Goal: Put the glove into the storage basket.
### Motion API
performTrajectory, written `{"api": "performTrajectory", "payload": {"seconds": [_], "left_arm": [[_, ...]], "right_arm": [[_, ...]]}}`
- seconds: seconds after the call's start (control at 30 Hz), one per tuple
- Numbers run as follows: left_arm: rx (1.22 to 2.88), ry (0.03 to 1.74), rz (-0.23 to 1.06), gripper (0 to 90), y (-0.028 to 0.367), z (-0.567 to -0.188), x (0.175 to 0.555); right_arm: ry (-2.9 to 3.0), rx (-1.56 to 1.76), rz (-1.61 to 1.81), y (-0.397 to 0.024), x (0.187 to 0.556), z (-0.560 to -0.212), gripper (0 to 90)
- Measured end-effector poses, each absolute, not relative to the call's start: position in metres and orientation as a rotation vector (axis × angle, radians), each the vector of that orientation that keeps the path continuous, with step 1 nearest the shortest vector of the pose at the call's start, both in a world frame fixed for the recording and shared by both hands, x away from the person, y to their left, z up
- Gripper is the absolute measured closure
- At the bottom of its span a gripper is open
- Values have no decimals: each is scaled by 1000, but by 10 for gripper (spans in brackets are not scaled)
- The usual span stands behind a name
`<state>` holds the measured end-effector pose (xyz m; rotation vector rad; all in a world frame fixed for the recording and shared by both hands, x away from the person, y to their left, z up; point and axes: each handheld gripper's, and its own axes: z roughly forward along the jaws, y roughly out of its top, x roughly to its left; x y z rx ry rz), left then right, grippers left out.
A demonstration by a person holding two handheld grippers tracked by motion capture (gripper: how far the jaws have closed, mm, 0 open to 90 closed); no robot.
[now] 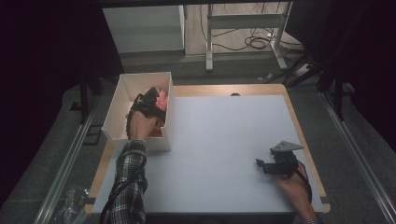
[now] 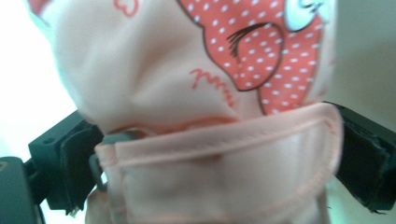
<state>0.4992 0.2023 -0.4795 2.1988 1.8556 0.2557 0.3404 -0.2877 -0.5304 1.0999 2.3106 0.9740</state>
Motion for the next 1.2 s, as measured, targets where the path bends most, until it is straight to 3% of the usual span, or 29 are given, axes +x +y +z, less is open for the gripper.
{"api": "performTrajectory", "payload": {"seconds": [1.2], "left_arm": [[2115, 1635, 375, 39, 212, -427, 466]], "right_arm": [[2310, 1101, 973, -288, 340, -530, 227]]}}
